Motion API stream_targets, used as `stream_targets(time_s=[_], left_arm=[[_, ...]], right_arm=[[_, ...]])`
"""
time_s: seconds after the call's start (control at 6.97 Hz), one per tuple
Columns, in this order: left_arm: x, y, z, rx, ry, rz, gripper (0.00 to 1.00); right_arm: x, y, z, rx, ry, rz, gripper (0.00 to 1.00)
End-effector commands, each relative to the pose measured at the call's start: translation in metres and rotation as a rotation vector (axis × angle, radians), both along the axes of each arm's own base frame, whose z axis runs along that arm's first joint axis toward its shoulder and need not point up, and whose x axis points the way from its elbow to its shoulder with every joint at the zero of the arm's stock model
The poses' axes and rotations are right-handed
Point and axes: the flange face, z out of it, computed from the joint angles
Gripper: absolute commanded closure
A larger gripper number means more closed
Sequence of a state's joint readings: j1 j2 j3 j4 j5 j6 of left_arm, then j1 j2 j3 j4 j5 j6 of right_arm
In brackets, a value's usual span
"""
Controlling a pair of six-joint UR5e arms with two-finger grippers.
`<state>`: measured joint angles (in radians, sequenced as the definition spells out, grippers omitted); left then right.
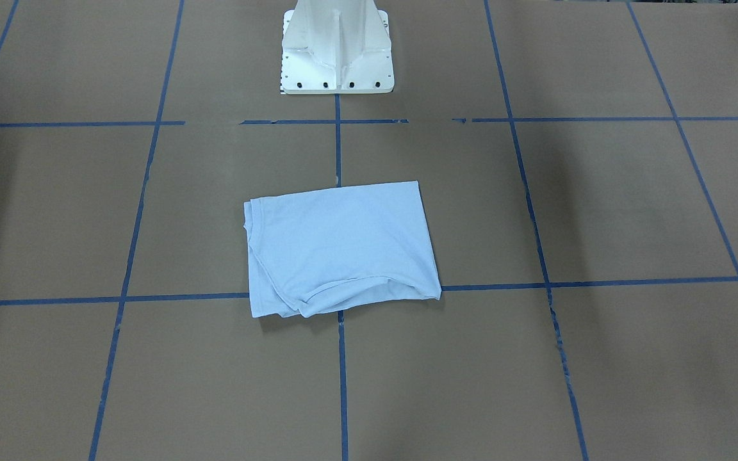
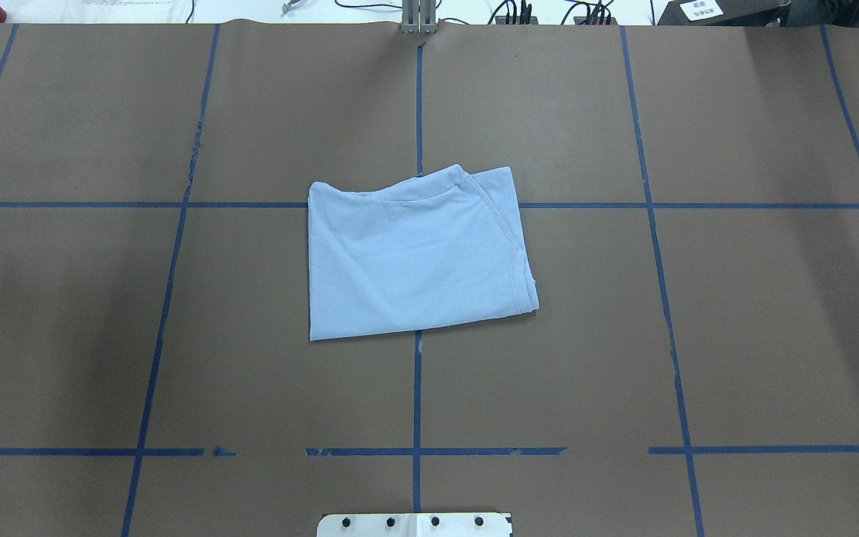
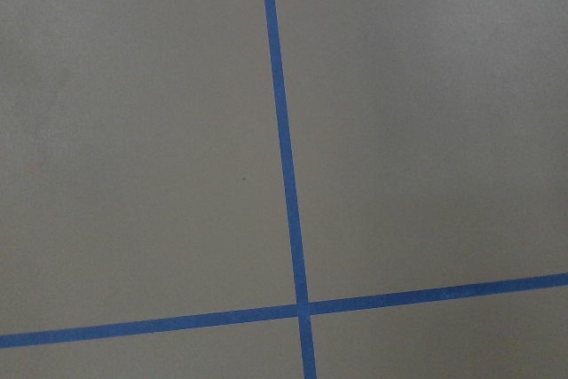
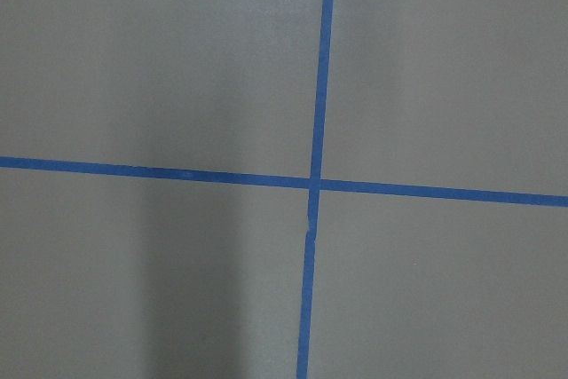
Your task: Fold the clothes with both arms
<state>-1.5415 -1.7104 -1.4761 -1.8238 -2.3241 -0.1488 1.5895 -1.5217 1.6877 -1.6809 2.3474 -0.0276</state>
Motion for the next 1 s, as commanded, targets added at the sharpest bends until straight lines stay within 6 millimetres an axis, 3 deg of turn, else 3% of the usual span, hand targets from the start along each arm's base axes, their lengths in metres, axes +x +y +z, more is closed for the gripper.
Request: stream_targets(time_s=[0.0,0.29,0.72,0.86], left_arm=[[-0.006,0.007,0.015,0.016,-0.165,0.172,0.00],[0.001,0.013,0.045,-0.016,-0.073,0.221,0.00],[0.003,0.013,0.046,-0.018,-0.037,0.223,0.00],[0.003,0.013,0.046,-0.019,-0.044,0.222,0.00]], right_arm=[[-0.003,0.014,0.013,-0.029,-0.043,0.001,0.00],[-0.004,0.019,0.020,-0.047,-0.045,0.004,0.00],[-0.003,0.026,0.029,-0.063,-0.033,0.003,0.00],[-0.003,0.038,0.051,-0.095,-0.032,-0.005,0.00]])
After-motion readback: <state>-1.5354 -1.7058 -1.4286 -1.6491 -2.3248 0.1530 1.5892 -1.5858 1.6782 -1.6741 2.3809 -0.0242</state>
